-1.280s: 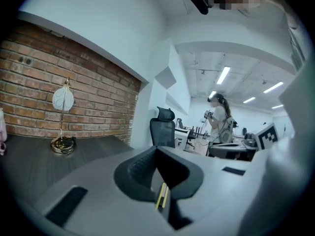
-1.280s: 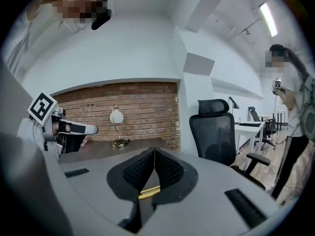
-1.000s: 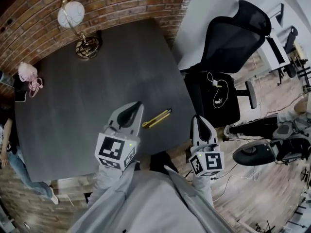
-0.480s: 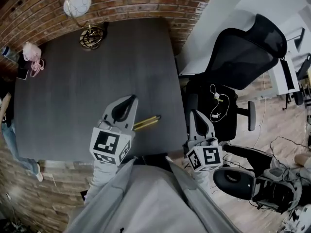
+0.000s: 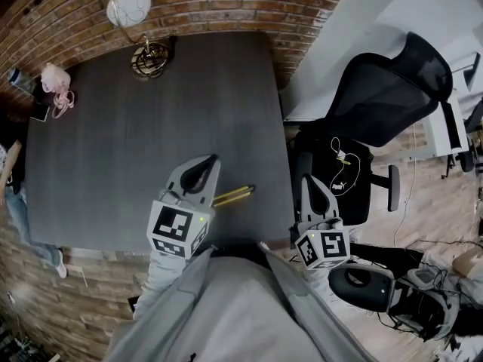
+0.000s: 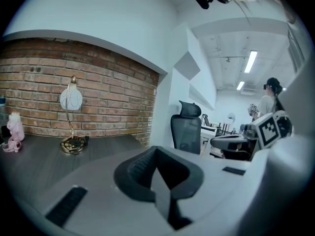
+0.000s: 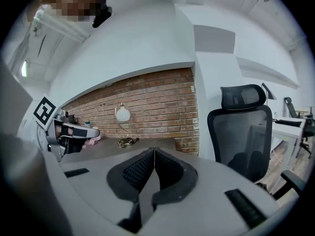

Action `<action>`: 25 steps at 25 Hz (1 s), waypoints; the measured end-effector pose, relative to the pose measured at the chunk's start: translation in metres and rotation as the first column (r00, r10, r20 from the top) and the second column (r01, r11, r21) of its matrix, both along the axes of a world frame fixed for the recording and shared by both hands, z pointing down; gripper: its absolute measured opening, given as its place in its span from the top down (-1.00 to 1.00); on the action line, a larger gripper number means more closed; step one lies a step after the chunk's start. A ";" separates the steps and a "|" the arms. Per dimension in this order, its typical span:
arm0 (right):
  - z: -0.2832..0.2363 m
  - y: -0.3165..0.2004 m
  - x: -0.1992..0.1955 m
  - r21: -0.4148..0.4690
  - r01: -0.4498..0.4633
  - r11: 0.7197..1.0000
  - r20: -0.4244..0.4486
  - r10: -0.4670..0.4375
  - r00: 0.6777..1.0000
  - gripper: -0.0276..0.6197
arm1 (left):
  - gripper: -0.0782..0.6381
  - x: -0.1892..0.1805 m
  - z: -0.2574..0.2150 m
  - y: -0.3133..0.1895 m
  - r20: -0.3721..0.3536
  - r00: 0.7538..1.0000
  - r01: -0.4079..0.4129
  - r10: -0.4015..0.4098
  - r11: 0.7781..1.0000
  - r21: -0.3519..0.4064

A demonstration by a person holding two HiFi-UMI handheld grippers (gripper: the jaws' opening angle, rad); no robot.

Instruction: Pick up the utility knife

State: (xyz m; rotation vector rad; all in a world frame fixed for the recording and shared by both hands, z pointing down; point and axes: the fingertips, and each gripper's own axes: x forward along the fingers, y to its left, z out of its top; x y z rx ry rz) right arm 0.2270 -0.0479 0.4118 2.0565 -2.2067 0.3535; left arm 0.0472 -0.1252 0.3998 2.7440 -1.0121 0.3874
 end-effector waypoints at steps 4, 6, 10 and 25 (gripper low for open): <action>0.001 -0.005 -0.001 -0.005 -0.002 1.000 0.004 0.002 1.000 0.86 | 0.73 0.000 0.004 -0.002 0.002 1.000 -0.005 0.005 1.000 -0.012; 0.000 -0.008 -0.002 -0.007 0.003 1.000 0.002 -0.003 1.000 0.86 | 0.73 0.000 0.007 -0.003 0.004 1.000 -0.008 0.008 1.000 -0.021; 0.002 -0.012 -0.006 -0.011 0.015 1.000 0.008 -0.015 1.000 0.86 | 0.73 0.000 0.013 -0.004 0.010 1.000 -0.008 0.009 0.999 -0.033; 0.018 -0.009 -0.015 -0.034 0.021 0.999 0.042 -0.020 0.999 0.86 | 0.50 0.018 0.062 0.018 0.082 0.981 -0.164 0.175 0.978 -0.127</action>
